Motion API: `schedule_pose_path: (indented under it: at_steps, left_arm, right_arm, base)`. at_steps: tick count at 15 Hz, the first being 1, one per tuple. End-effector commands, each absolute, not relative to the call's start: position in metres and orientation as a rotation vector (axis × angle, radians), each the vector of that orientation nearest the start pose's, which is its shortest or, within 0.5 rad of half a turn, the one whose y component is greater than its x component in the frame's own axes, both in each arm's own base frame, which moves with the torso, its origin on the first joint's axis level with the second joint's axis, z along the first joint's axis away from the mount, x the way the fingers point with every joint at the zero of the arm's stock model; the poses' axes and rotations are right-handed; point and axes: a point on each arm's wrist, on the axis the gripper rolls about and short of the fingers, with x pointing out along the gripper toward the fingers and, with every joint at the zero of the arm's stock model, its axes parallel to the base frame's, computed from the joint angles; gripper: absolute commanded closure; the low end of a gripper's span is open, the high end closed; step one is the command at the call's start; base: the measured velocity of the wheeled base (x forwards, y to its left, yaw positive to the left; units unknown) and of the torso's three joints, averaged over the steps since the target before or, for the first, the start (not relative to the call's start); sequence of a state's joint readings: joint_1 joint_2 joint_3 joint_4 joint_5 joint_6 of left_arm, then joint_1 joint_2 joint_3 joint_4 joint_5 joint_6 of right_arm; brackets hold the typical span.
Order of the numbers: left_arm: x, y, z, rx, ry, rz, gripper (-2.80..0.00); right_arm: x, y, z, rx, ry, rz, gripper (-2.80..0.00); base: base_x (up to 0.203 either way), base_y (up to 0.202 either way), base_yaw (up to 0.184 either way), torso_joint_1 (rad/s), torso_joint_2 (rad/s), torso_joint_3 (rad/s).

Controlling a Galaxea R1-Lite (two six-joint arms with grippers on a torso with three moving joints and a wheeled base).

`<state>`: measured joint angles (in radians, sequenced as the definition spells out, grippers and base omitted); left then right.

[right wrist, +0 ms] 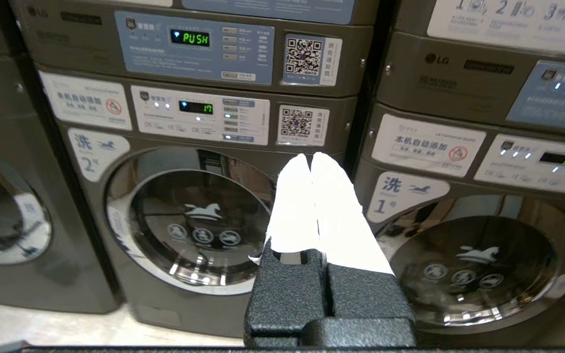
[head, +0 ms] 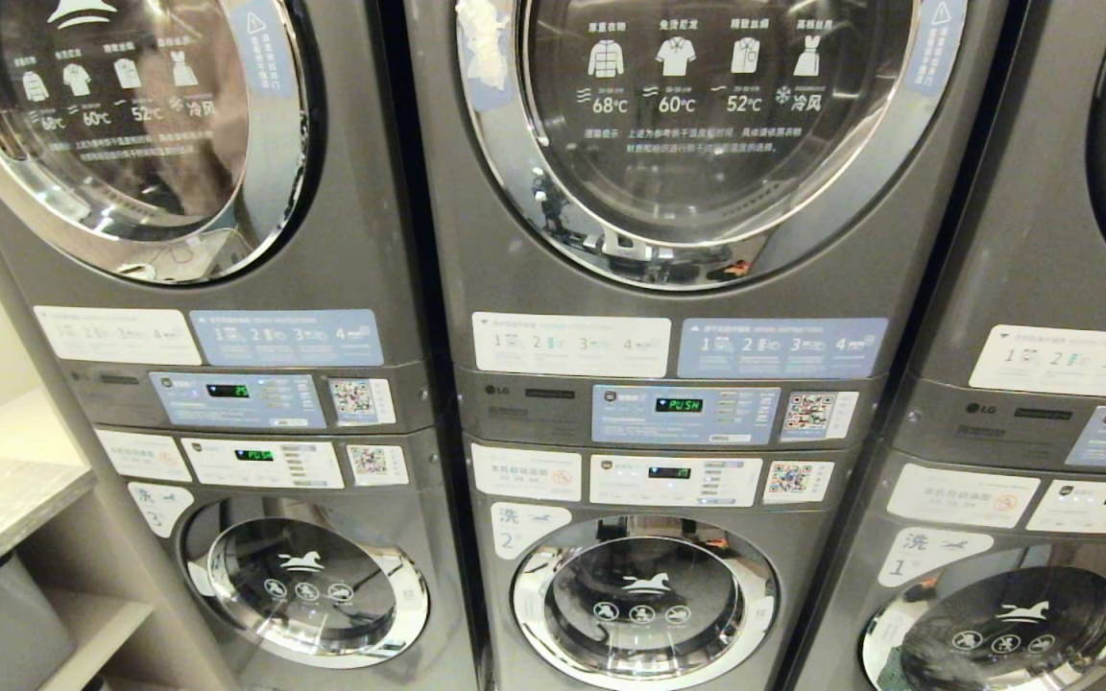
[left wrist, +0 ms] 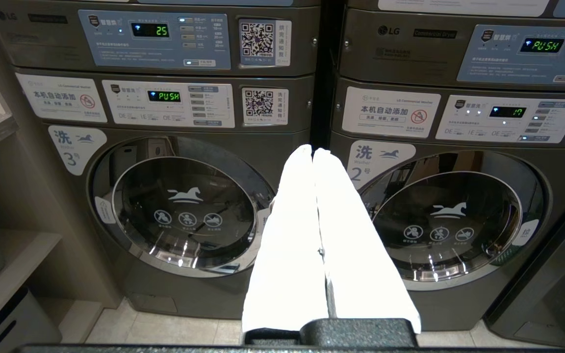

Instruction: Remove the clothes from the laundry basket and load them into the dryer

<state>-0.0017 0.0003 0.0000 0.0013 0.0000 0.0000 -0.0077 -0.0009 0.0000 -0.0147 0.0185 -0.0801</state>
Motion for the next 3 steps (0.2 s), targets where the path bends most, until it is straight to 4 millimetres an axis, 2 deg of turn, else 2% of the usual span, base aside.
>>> schedule_pose_path:
  at_steps: [1,3]
  left_arm:
    - [-0.0228,0.0,0.0755,0.0,0.0,-0.002,0.0]
    - [-0.0228,0.0,0.0754,0.0,0.001,-0.002,0.0]
  right_arm:
    - [-0.0222,0.0005,0.0753,-0.03,-0.007,0.008,0.0]
    - [-0.0222,0.0001,0.0756,0.049,-0.011,-0.012,0.0]
  base:
    - [0.0,0.0,0.0,0.0,0.0,0.0]
    - [0.0,0.0,0.0,0.0,0.0,0.0]
